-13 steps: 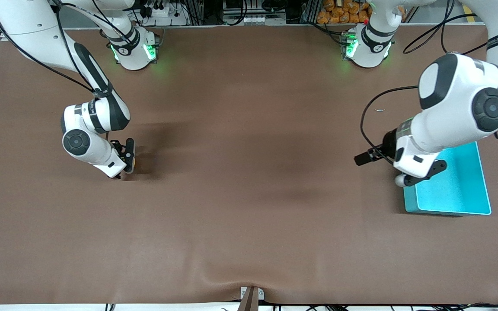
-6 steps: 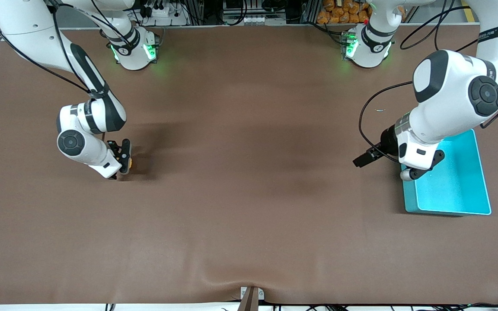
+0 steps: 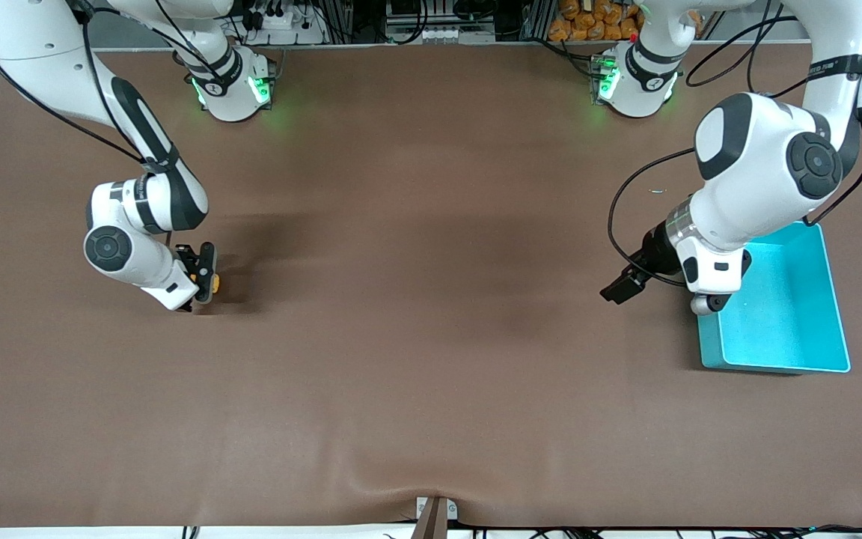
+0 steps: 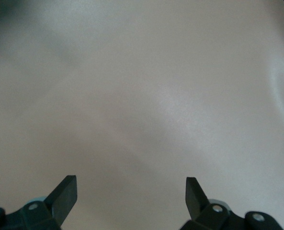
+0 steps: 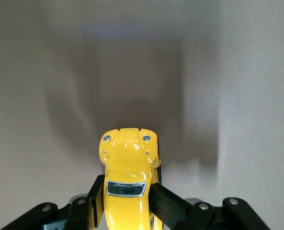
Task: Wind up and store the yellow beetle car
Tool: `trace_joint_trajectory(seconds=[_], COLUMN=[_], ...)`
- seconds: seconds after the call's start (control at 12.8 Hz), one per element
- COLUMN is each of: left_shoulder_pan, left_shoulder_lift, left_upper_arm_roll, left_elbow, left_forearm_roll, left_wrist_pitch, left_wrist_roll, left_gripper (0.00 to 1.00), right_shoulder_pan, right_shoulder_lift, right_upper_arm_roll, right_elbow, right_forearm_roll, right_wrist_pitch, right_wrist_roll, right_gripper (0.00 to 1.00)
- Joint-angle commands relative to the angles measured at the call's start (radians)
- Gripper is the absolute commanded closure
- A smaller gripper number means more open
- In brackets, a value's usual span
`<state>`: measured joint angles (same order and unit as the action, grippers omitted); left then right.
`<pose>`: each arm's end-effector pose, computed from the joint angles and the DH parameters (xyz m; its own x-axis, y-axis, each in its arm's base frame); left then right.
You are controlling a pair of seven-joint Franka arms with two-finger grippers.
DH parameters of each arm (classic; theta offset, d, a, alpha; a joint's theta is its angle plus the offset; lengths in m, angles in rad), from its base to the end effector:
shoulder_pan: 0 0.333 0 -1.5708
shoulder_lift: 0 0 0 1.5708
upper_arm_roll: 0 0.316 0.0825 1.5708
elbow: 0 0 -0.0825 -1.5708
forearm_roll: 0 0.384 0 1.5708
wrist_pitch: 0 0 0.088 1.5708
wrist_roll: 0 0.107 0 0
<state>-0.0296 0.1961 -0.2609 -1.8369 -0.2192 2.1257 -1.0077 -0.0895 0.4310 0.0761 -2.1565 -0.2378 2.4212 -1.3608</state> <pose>0.5939 -0.1792 0.4364 0.6770 0.7177 -0.1627 0.7350 -0.6481 0.1995 0.5485 -0.0074 0.1831 0.0263 0.9916 -0.1266 0.9882 -0.0449 -0.1467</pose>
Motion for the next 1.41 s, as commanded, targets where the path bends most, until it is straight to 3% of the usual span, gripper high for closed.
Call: trace_joint_trajectory(seconds=[0.0,0.08,0.16,0.24,0.71,0.86,1.33], left_shoulder_pan=[0.001,0.002,0.002,0.002,0.0,-0.001,-0.012], left_shoulder_lift=[0.002,0.003,0.005,0.009,0.023,0.026,0.037], left_upper_arm_roll=[-0.003,-0.003,-0.003,-0.003,-0.003,-0.003,-0.003], left_elbow=[-0.007,-0.005,-0.004,-0.001,0.007,0.004,-0.018], left_forearm_roll=[-0.019,-0.017,-0.017,-0.017,-0.017,-0.017,-0.006], left_wrist_pitch=[0.026,0.027,0.027,0.028,0.033,0.039,0.043], left_wrist_roll=[-0.028,-0.04,-0.051,-0.06,-0.112,-0.129,-0.27], left_gripper=[0.0,0.0,0.0,0.0,0.0,0.0,0.0], right_shoulder_pan=[-0.058,-0.067,-0.069,-0.084,-0.081,-0.088,-0.092], right_shoulder_lift=[0.031,0.031,0.029,0.022,-0.003,-0.009,-0.035], right_upper_arm_roll=[0.01,0.01,0.011,0.016,0.019,0.017,0.011], right_elbow=[0.052,0.064,0.067,0.069,0.234,0.234,0.274], right_forearm_roll=[-0.021,-0.02,-0.008,0.003,0.144,0.201,0.252], right_wrist_pitch=[-0.016,-0.031,-0.036,-0.045,-0.342,-0.361,-0.445], right_wrist_roll=[-0.035,-0.035,-0.032,-0.034,-0.057,-0.058,-0.041], right_gripper=[0.42,0.35,0.14,0.0,0.0,0.0,0.0])
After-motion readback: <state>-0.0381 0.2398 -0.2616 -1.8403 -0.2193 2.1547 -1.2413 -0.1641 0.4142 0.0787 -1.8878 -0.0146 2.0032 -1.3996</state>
